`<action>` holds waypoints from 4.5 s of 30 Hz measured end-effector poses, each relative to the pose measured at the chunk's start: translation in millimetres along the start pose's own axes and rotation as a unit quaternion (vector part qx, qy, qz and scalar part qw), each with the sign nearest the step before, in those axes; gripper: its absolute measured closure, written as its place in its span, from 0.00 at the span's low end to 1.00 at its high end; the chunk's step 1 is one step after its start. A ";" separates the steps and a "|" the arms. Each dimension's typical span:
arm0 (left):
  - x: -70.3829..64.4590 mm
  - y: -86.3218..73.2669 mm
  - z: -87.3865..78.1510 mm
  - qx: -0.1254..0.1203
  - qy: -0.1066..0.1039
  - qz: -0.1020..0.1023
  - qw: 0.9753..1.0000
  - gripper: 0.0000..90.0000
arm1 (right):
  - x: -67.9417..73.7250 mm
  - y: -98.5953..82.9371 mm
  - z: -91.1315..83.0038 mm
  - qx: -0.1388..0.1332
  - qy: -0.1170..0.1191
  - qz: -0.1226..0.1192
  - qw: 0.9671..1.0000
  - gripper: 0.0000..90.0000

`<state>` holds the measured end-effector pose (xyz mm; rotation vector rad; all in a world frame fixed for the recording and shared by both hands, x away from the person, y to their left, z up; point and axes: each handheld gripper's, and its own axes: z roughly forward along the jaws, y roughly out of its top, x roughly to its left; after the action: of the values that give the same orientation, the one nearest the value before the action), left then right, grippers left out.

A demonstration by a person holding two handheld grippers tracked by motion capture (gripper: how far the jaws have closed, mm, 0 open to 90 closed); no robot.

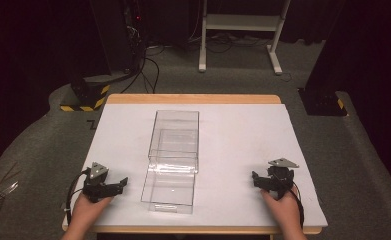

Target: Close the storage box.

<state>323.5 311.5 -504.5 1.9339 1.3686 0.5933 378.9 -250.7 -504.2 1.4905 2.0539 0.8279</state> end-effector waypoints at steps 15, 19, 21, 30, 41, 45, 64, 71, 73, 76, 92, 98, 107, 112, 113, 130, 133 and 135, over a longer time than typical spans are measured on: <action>-2.8 2.8 -12.6 -0.029 -0.024 0.013 0.999 0.17 | -0.1 -0.1 -0.1 0.000 0.000 0.000 1.000 0.11; -4.8 4.3 -15.8 -0.036 -0.031 0.013 0.999 0.17 | -0.1 -0.1 -0.1 0.000 0.001 0.000 1.000 0.11; -6.7 5.3 -17.6 -0.043 -0.036 0.014 0.998 0.17 | -0.1 -0.1 -0.1 0.000 0.001 0.000 1.000 0.11; -12.8 8.5 -22.7 -0.054 -0.048 0.016 0.997 0.17 | -0.2 -0.1 -0.1 0.000 0.001 0.000 1.000 0.11; -18.0 12.5 -32.9 -0.076 -0.063 0.017 0.995 0.17 | -0.2 -0.1 -0.1 0.000 0.001 0.000 1.000 0.11; -22.3 14.4 -36.1 -0.081 -0.067 0.022 0.994 0.17 | -0.2 -0.1 -0.1 0.000 0.001 0.000 1.000 0.11; -34.3 19.1 -55.4 -0.118 -0.079 0.028 0.990 0.17 | 0.0 -0.1 -0.2 0.000 0.001 0.000 1.000 0.11; -40.6 20.5 -61.9 -0.125 -0.085 0.033 0.988 0.17 | 0.0 -0.1 -0.2 0.000 0.001 0.000 1.000 0.11; -42.6 20.6 -63.5 -0.127 -0.084 0.038 0.988 0.17 | -0.1 -0.1 -0.2 0.000 0.001 0.000 1.000 0.11; -44.7 21.0 -65.3 -0.129 -0.085 0.039 0.987 0.17 | -0.1 -0.1 -0.2 0.000 0.001 0.000 1.000 0.11; -51.6 15.8 -76.0 -0.141 -0.098 0.036 0.984 0.17 | -0.1 -0.1 -0.2 0.000 0.001 0.000 1.000 0.11; -58.7 11.9 -80.4 -0.143 -0.114 0.035 0.982 0.17 | -0.1 -0.1 -0.2 -0.001 0.001 0.000 1.000 0.11; -67.4 11.6 -85.3 -0.155 -0.136 0.039 0.978 0.17 | -0.1 -0.1 -0.2 -0.001 0.001 0.000 1.000 0.11; -73.0 10.9 -83.2 -0.152 -0.152 0.047 0.975 0.17 | -0.1 -0.1 -0.2 0.000 0.001 0.000 1.000 0.11; -74.3 10.6 -82.2 -0.150 -0.154 0.047 0.976 0.17 | -0.1 -0.1 -0.2 0.000 0.001 0.000 1.000 0.11; -81.7 5.2 -71.4 -0.124 -0.179 0.074 0.973 0.16 | 0.0 -0.2 -0.3 0.000 0.001 0.000 1.000 0.12; -81.6 3.8 -68.8 -0.119 -0.182 0.073 0.973 0.16 | 0.1 -0.2 -0.3 -0.001 0.001 0.000 1.000 0.12; -82.4 3.4 -67.7 -0.116 -0.184 0.075 0.973 0.16 | 0.1 -0.2 -0.3 0.000 0.001 0.000 1.000 0.12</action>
<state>250.1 251.6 -455.5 1.8520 0.8867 0.4165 378.5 -250.7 -504.1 1.4908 2.0537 0.8299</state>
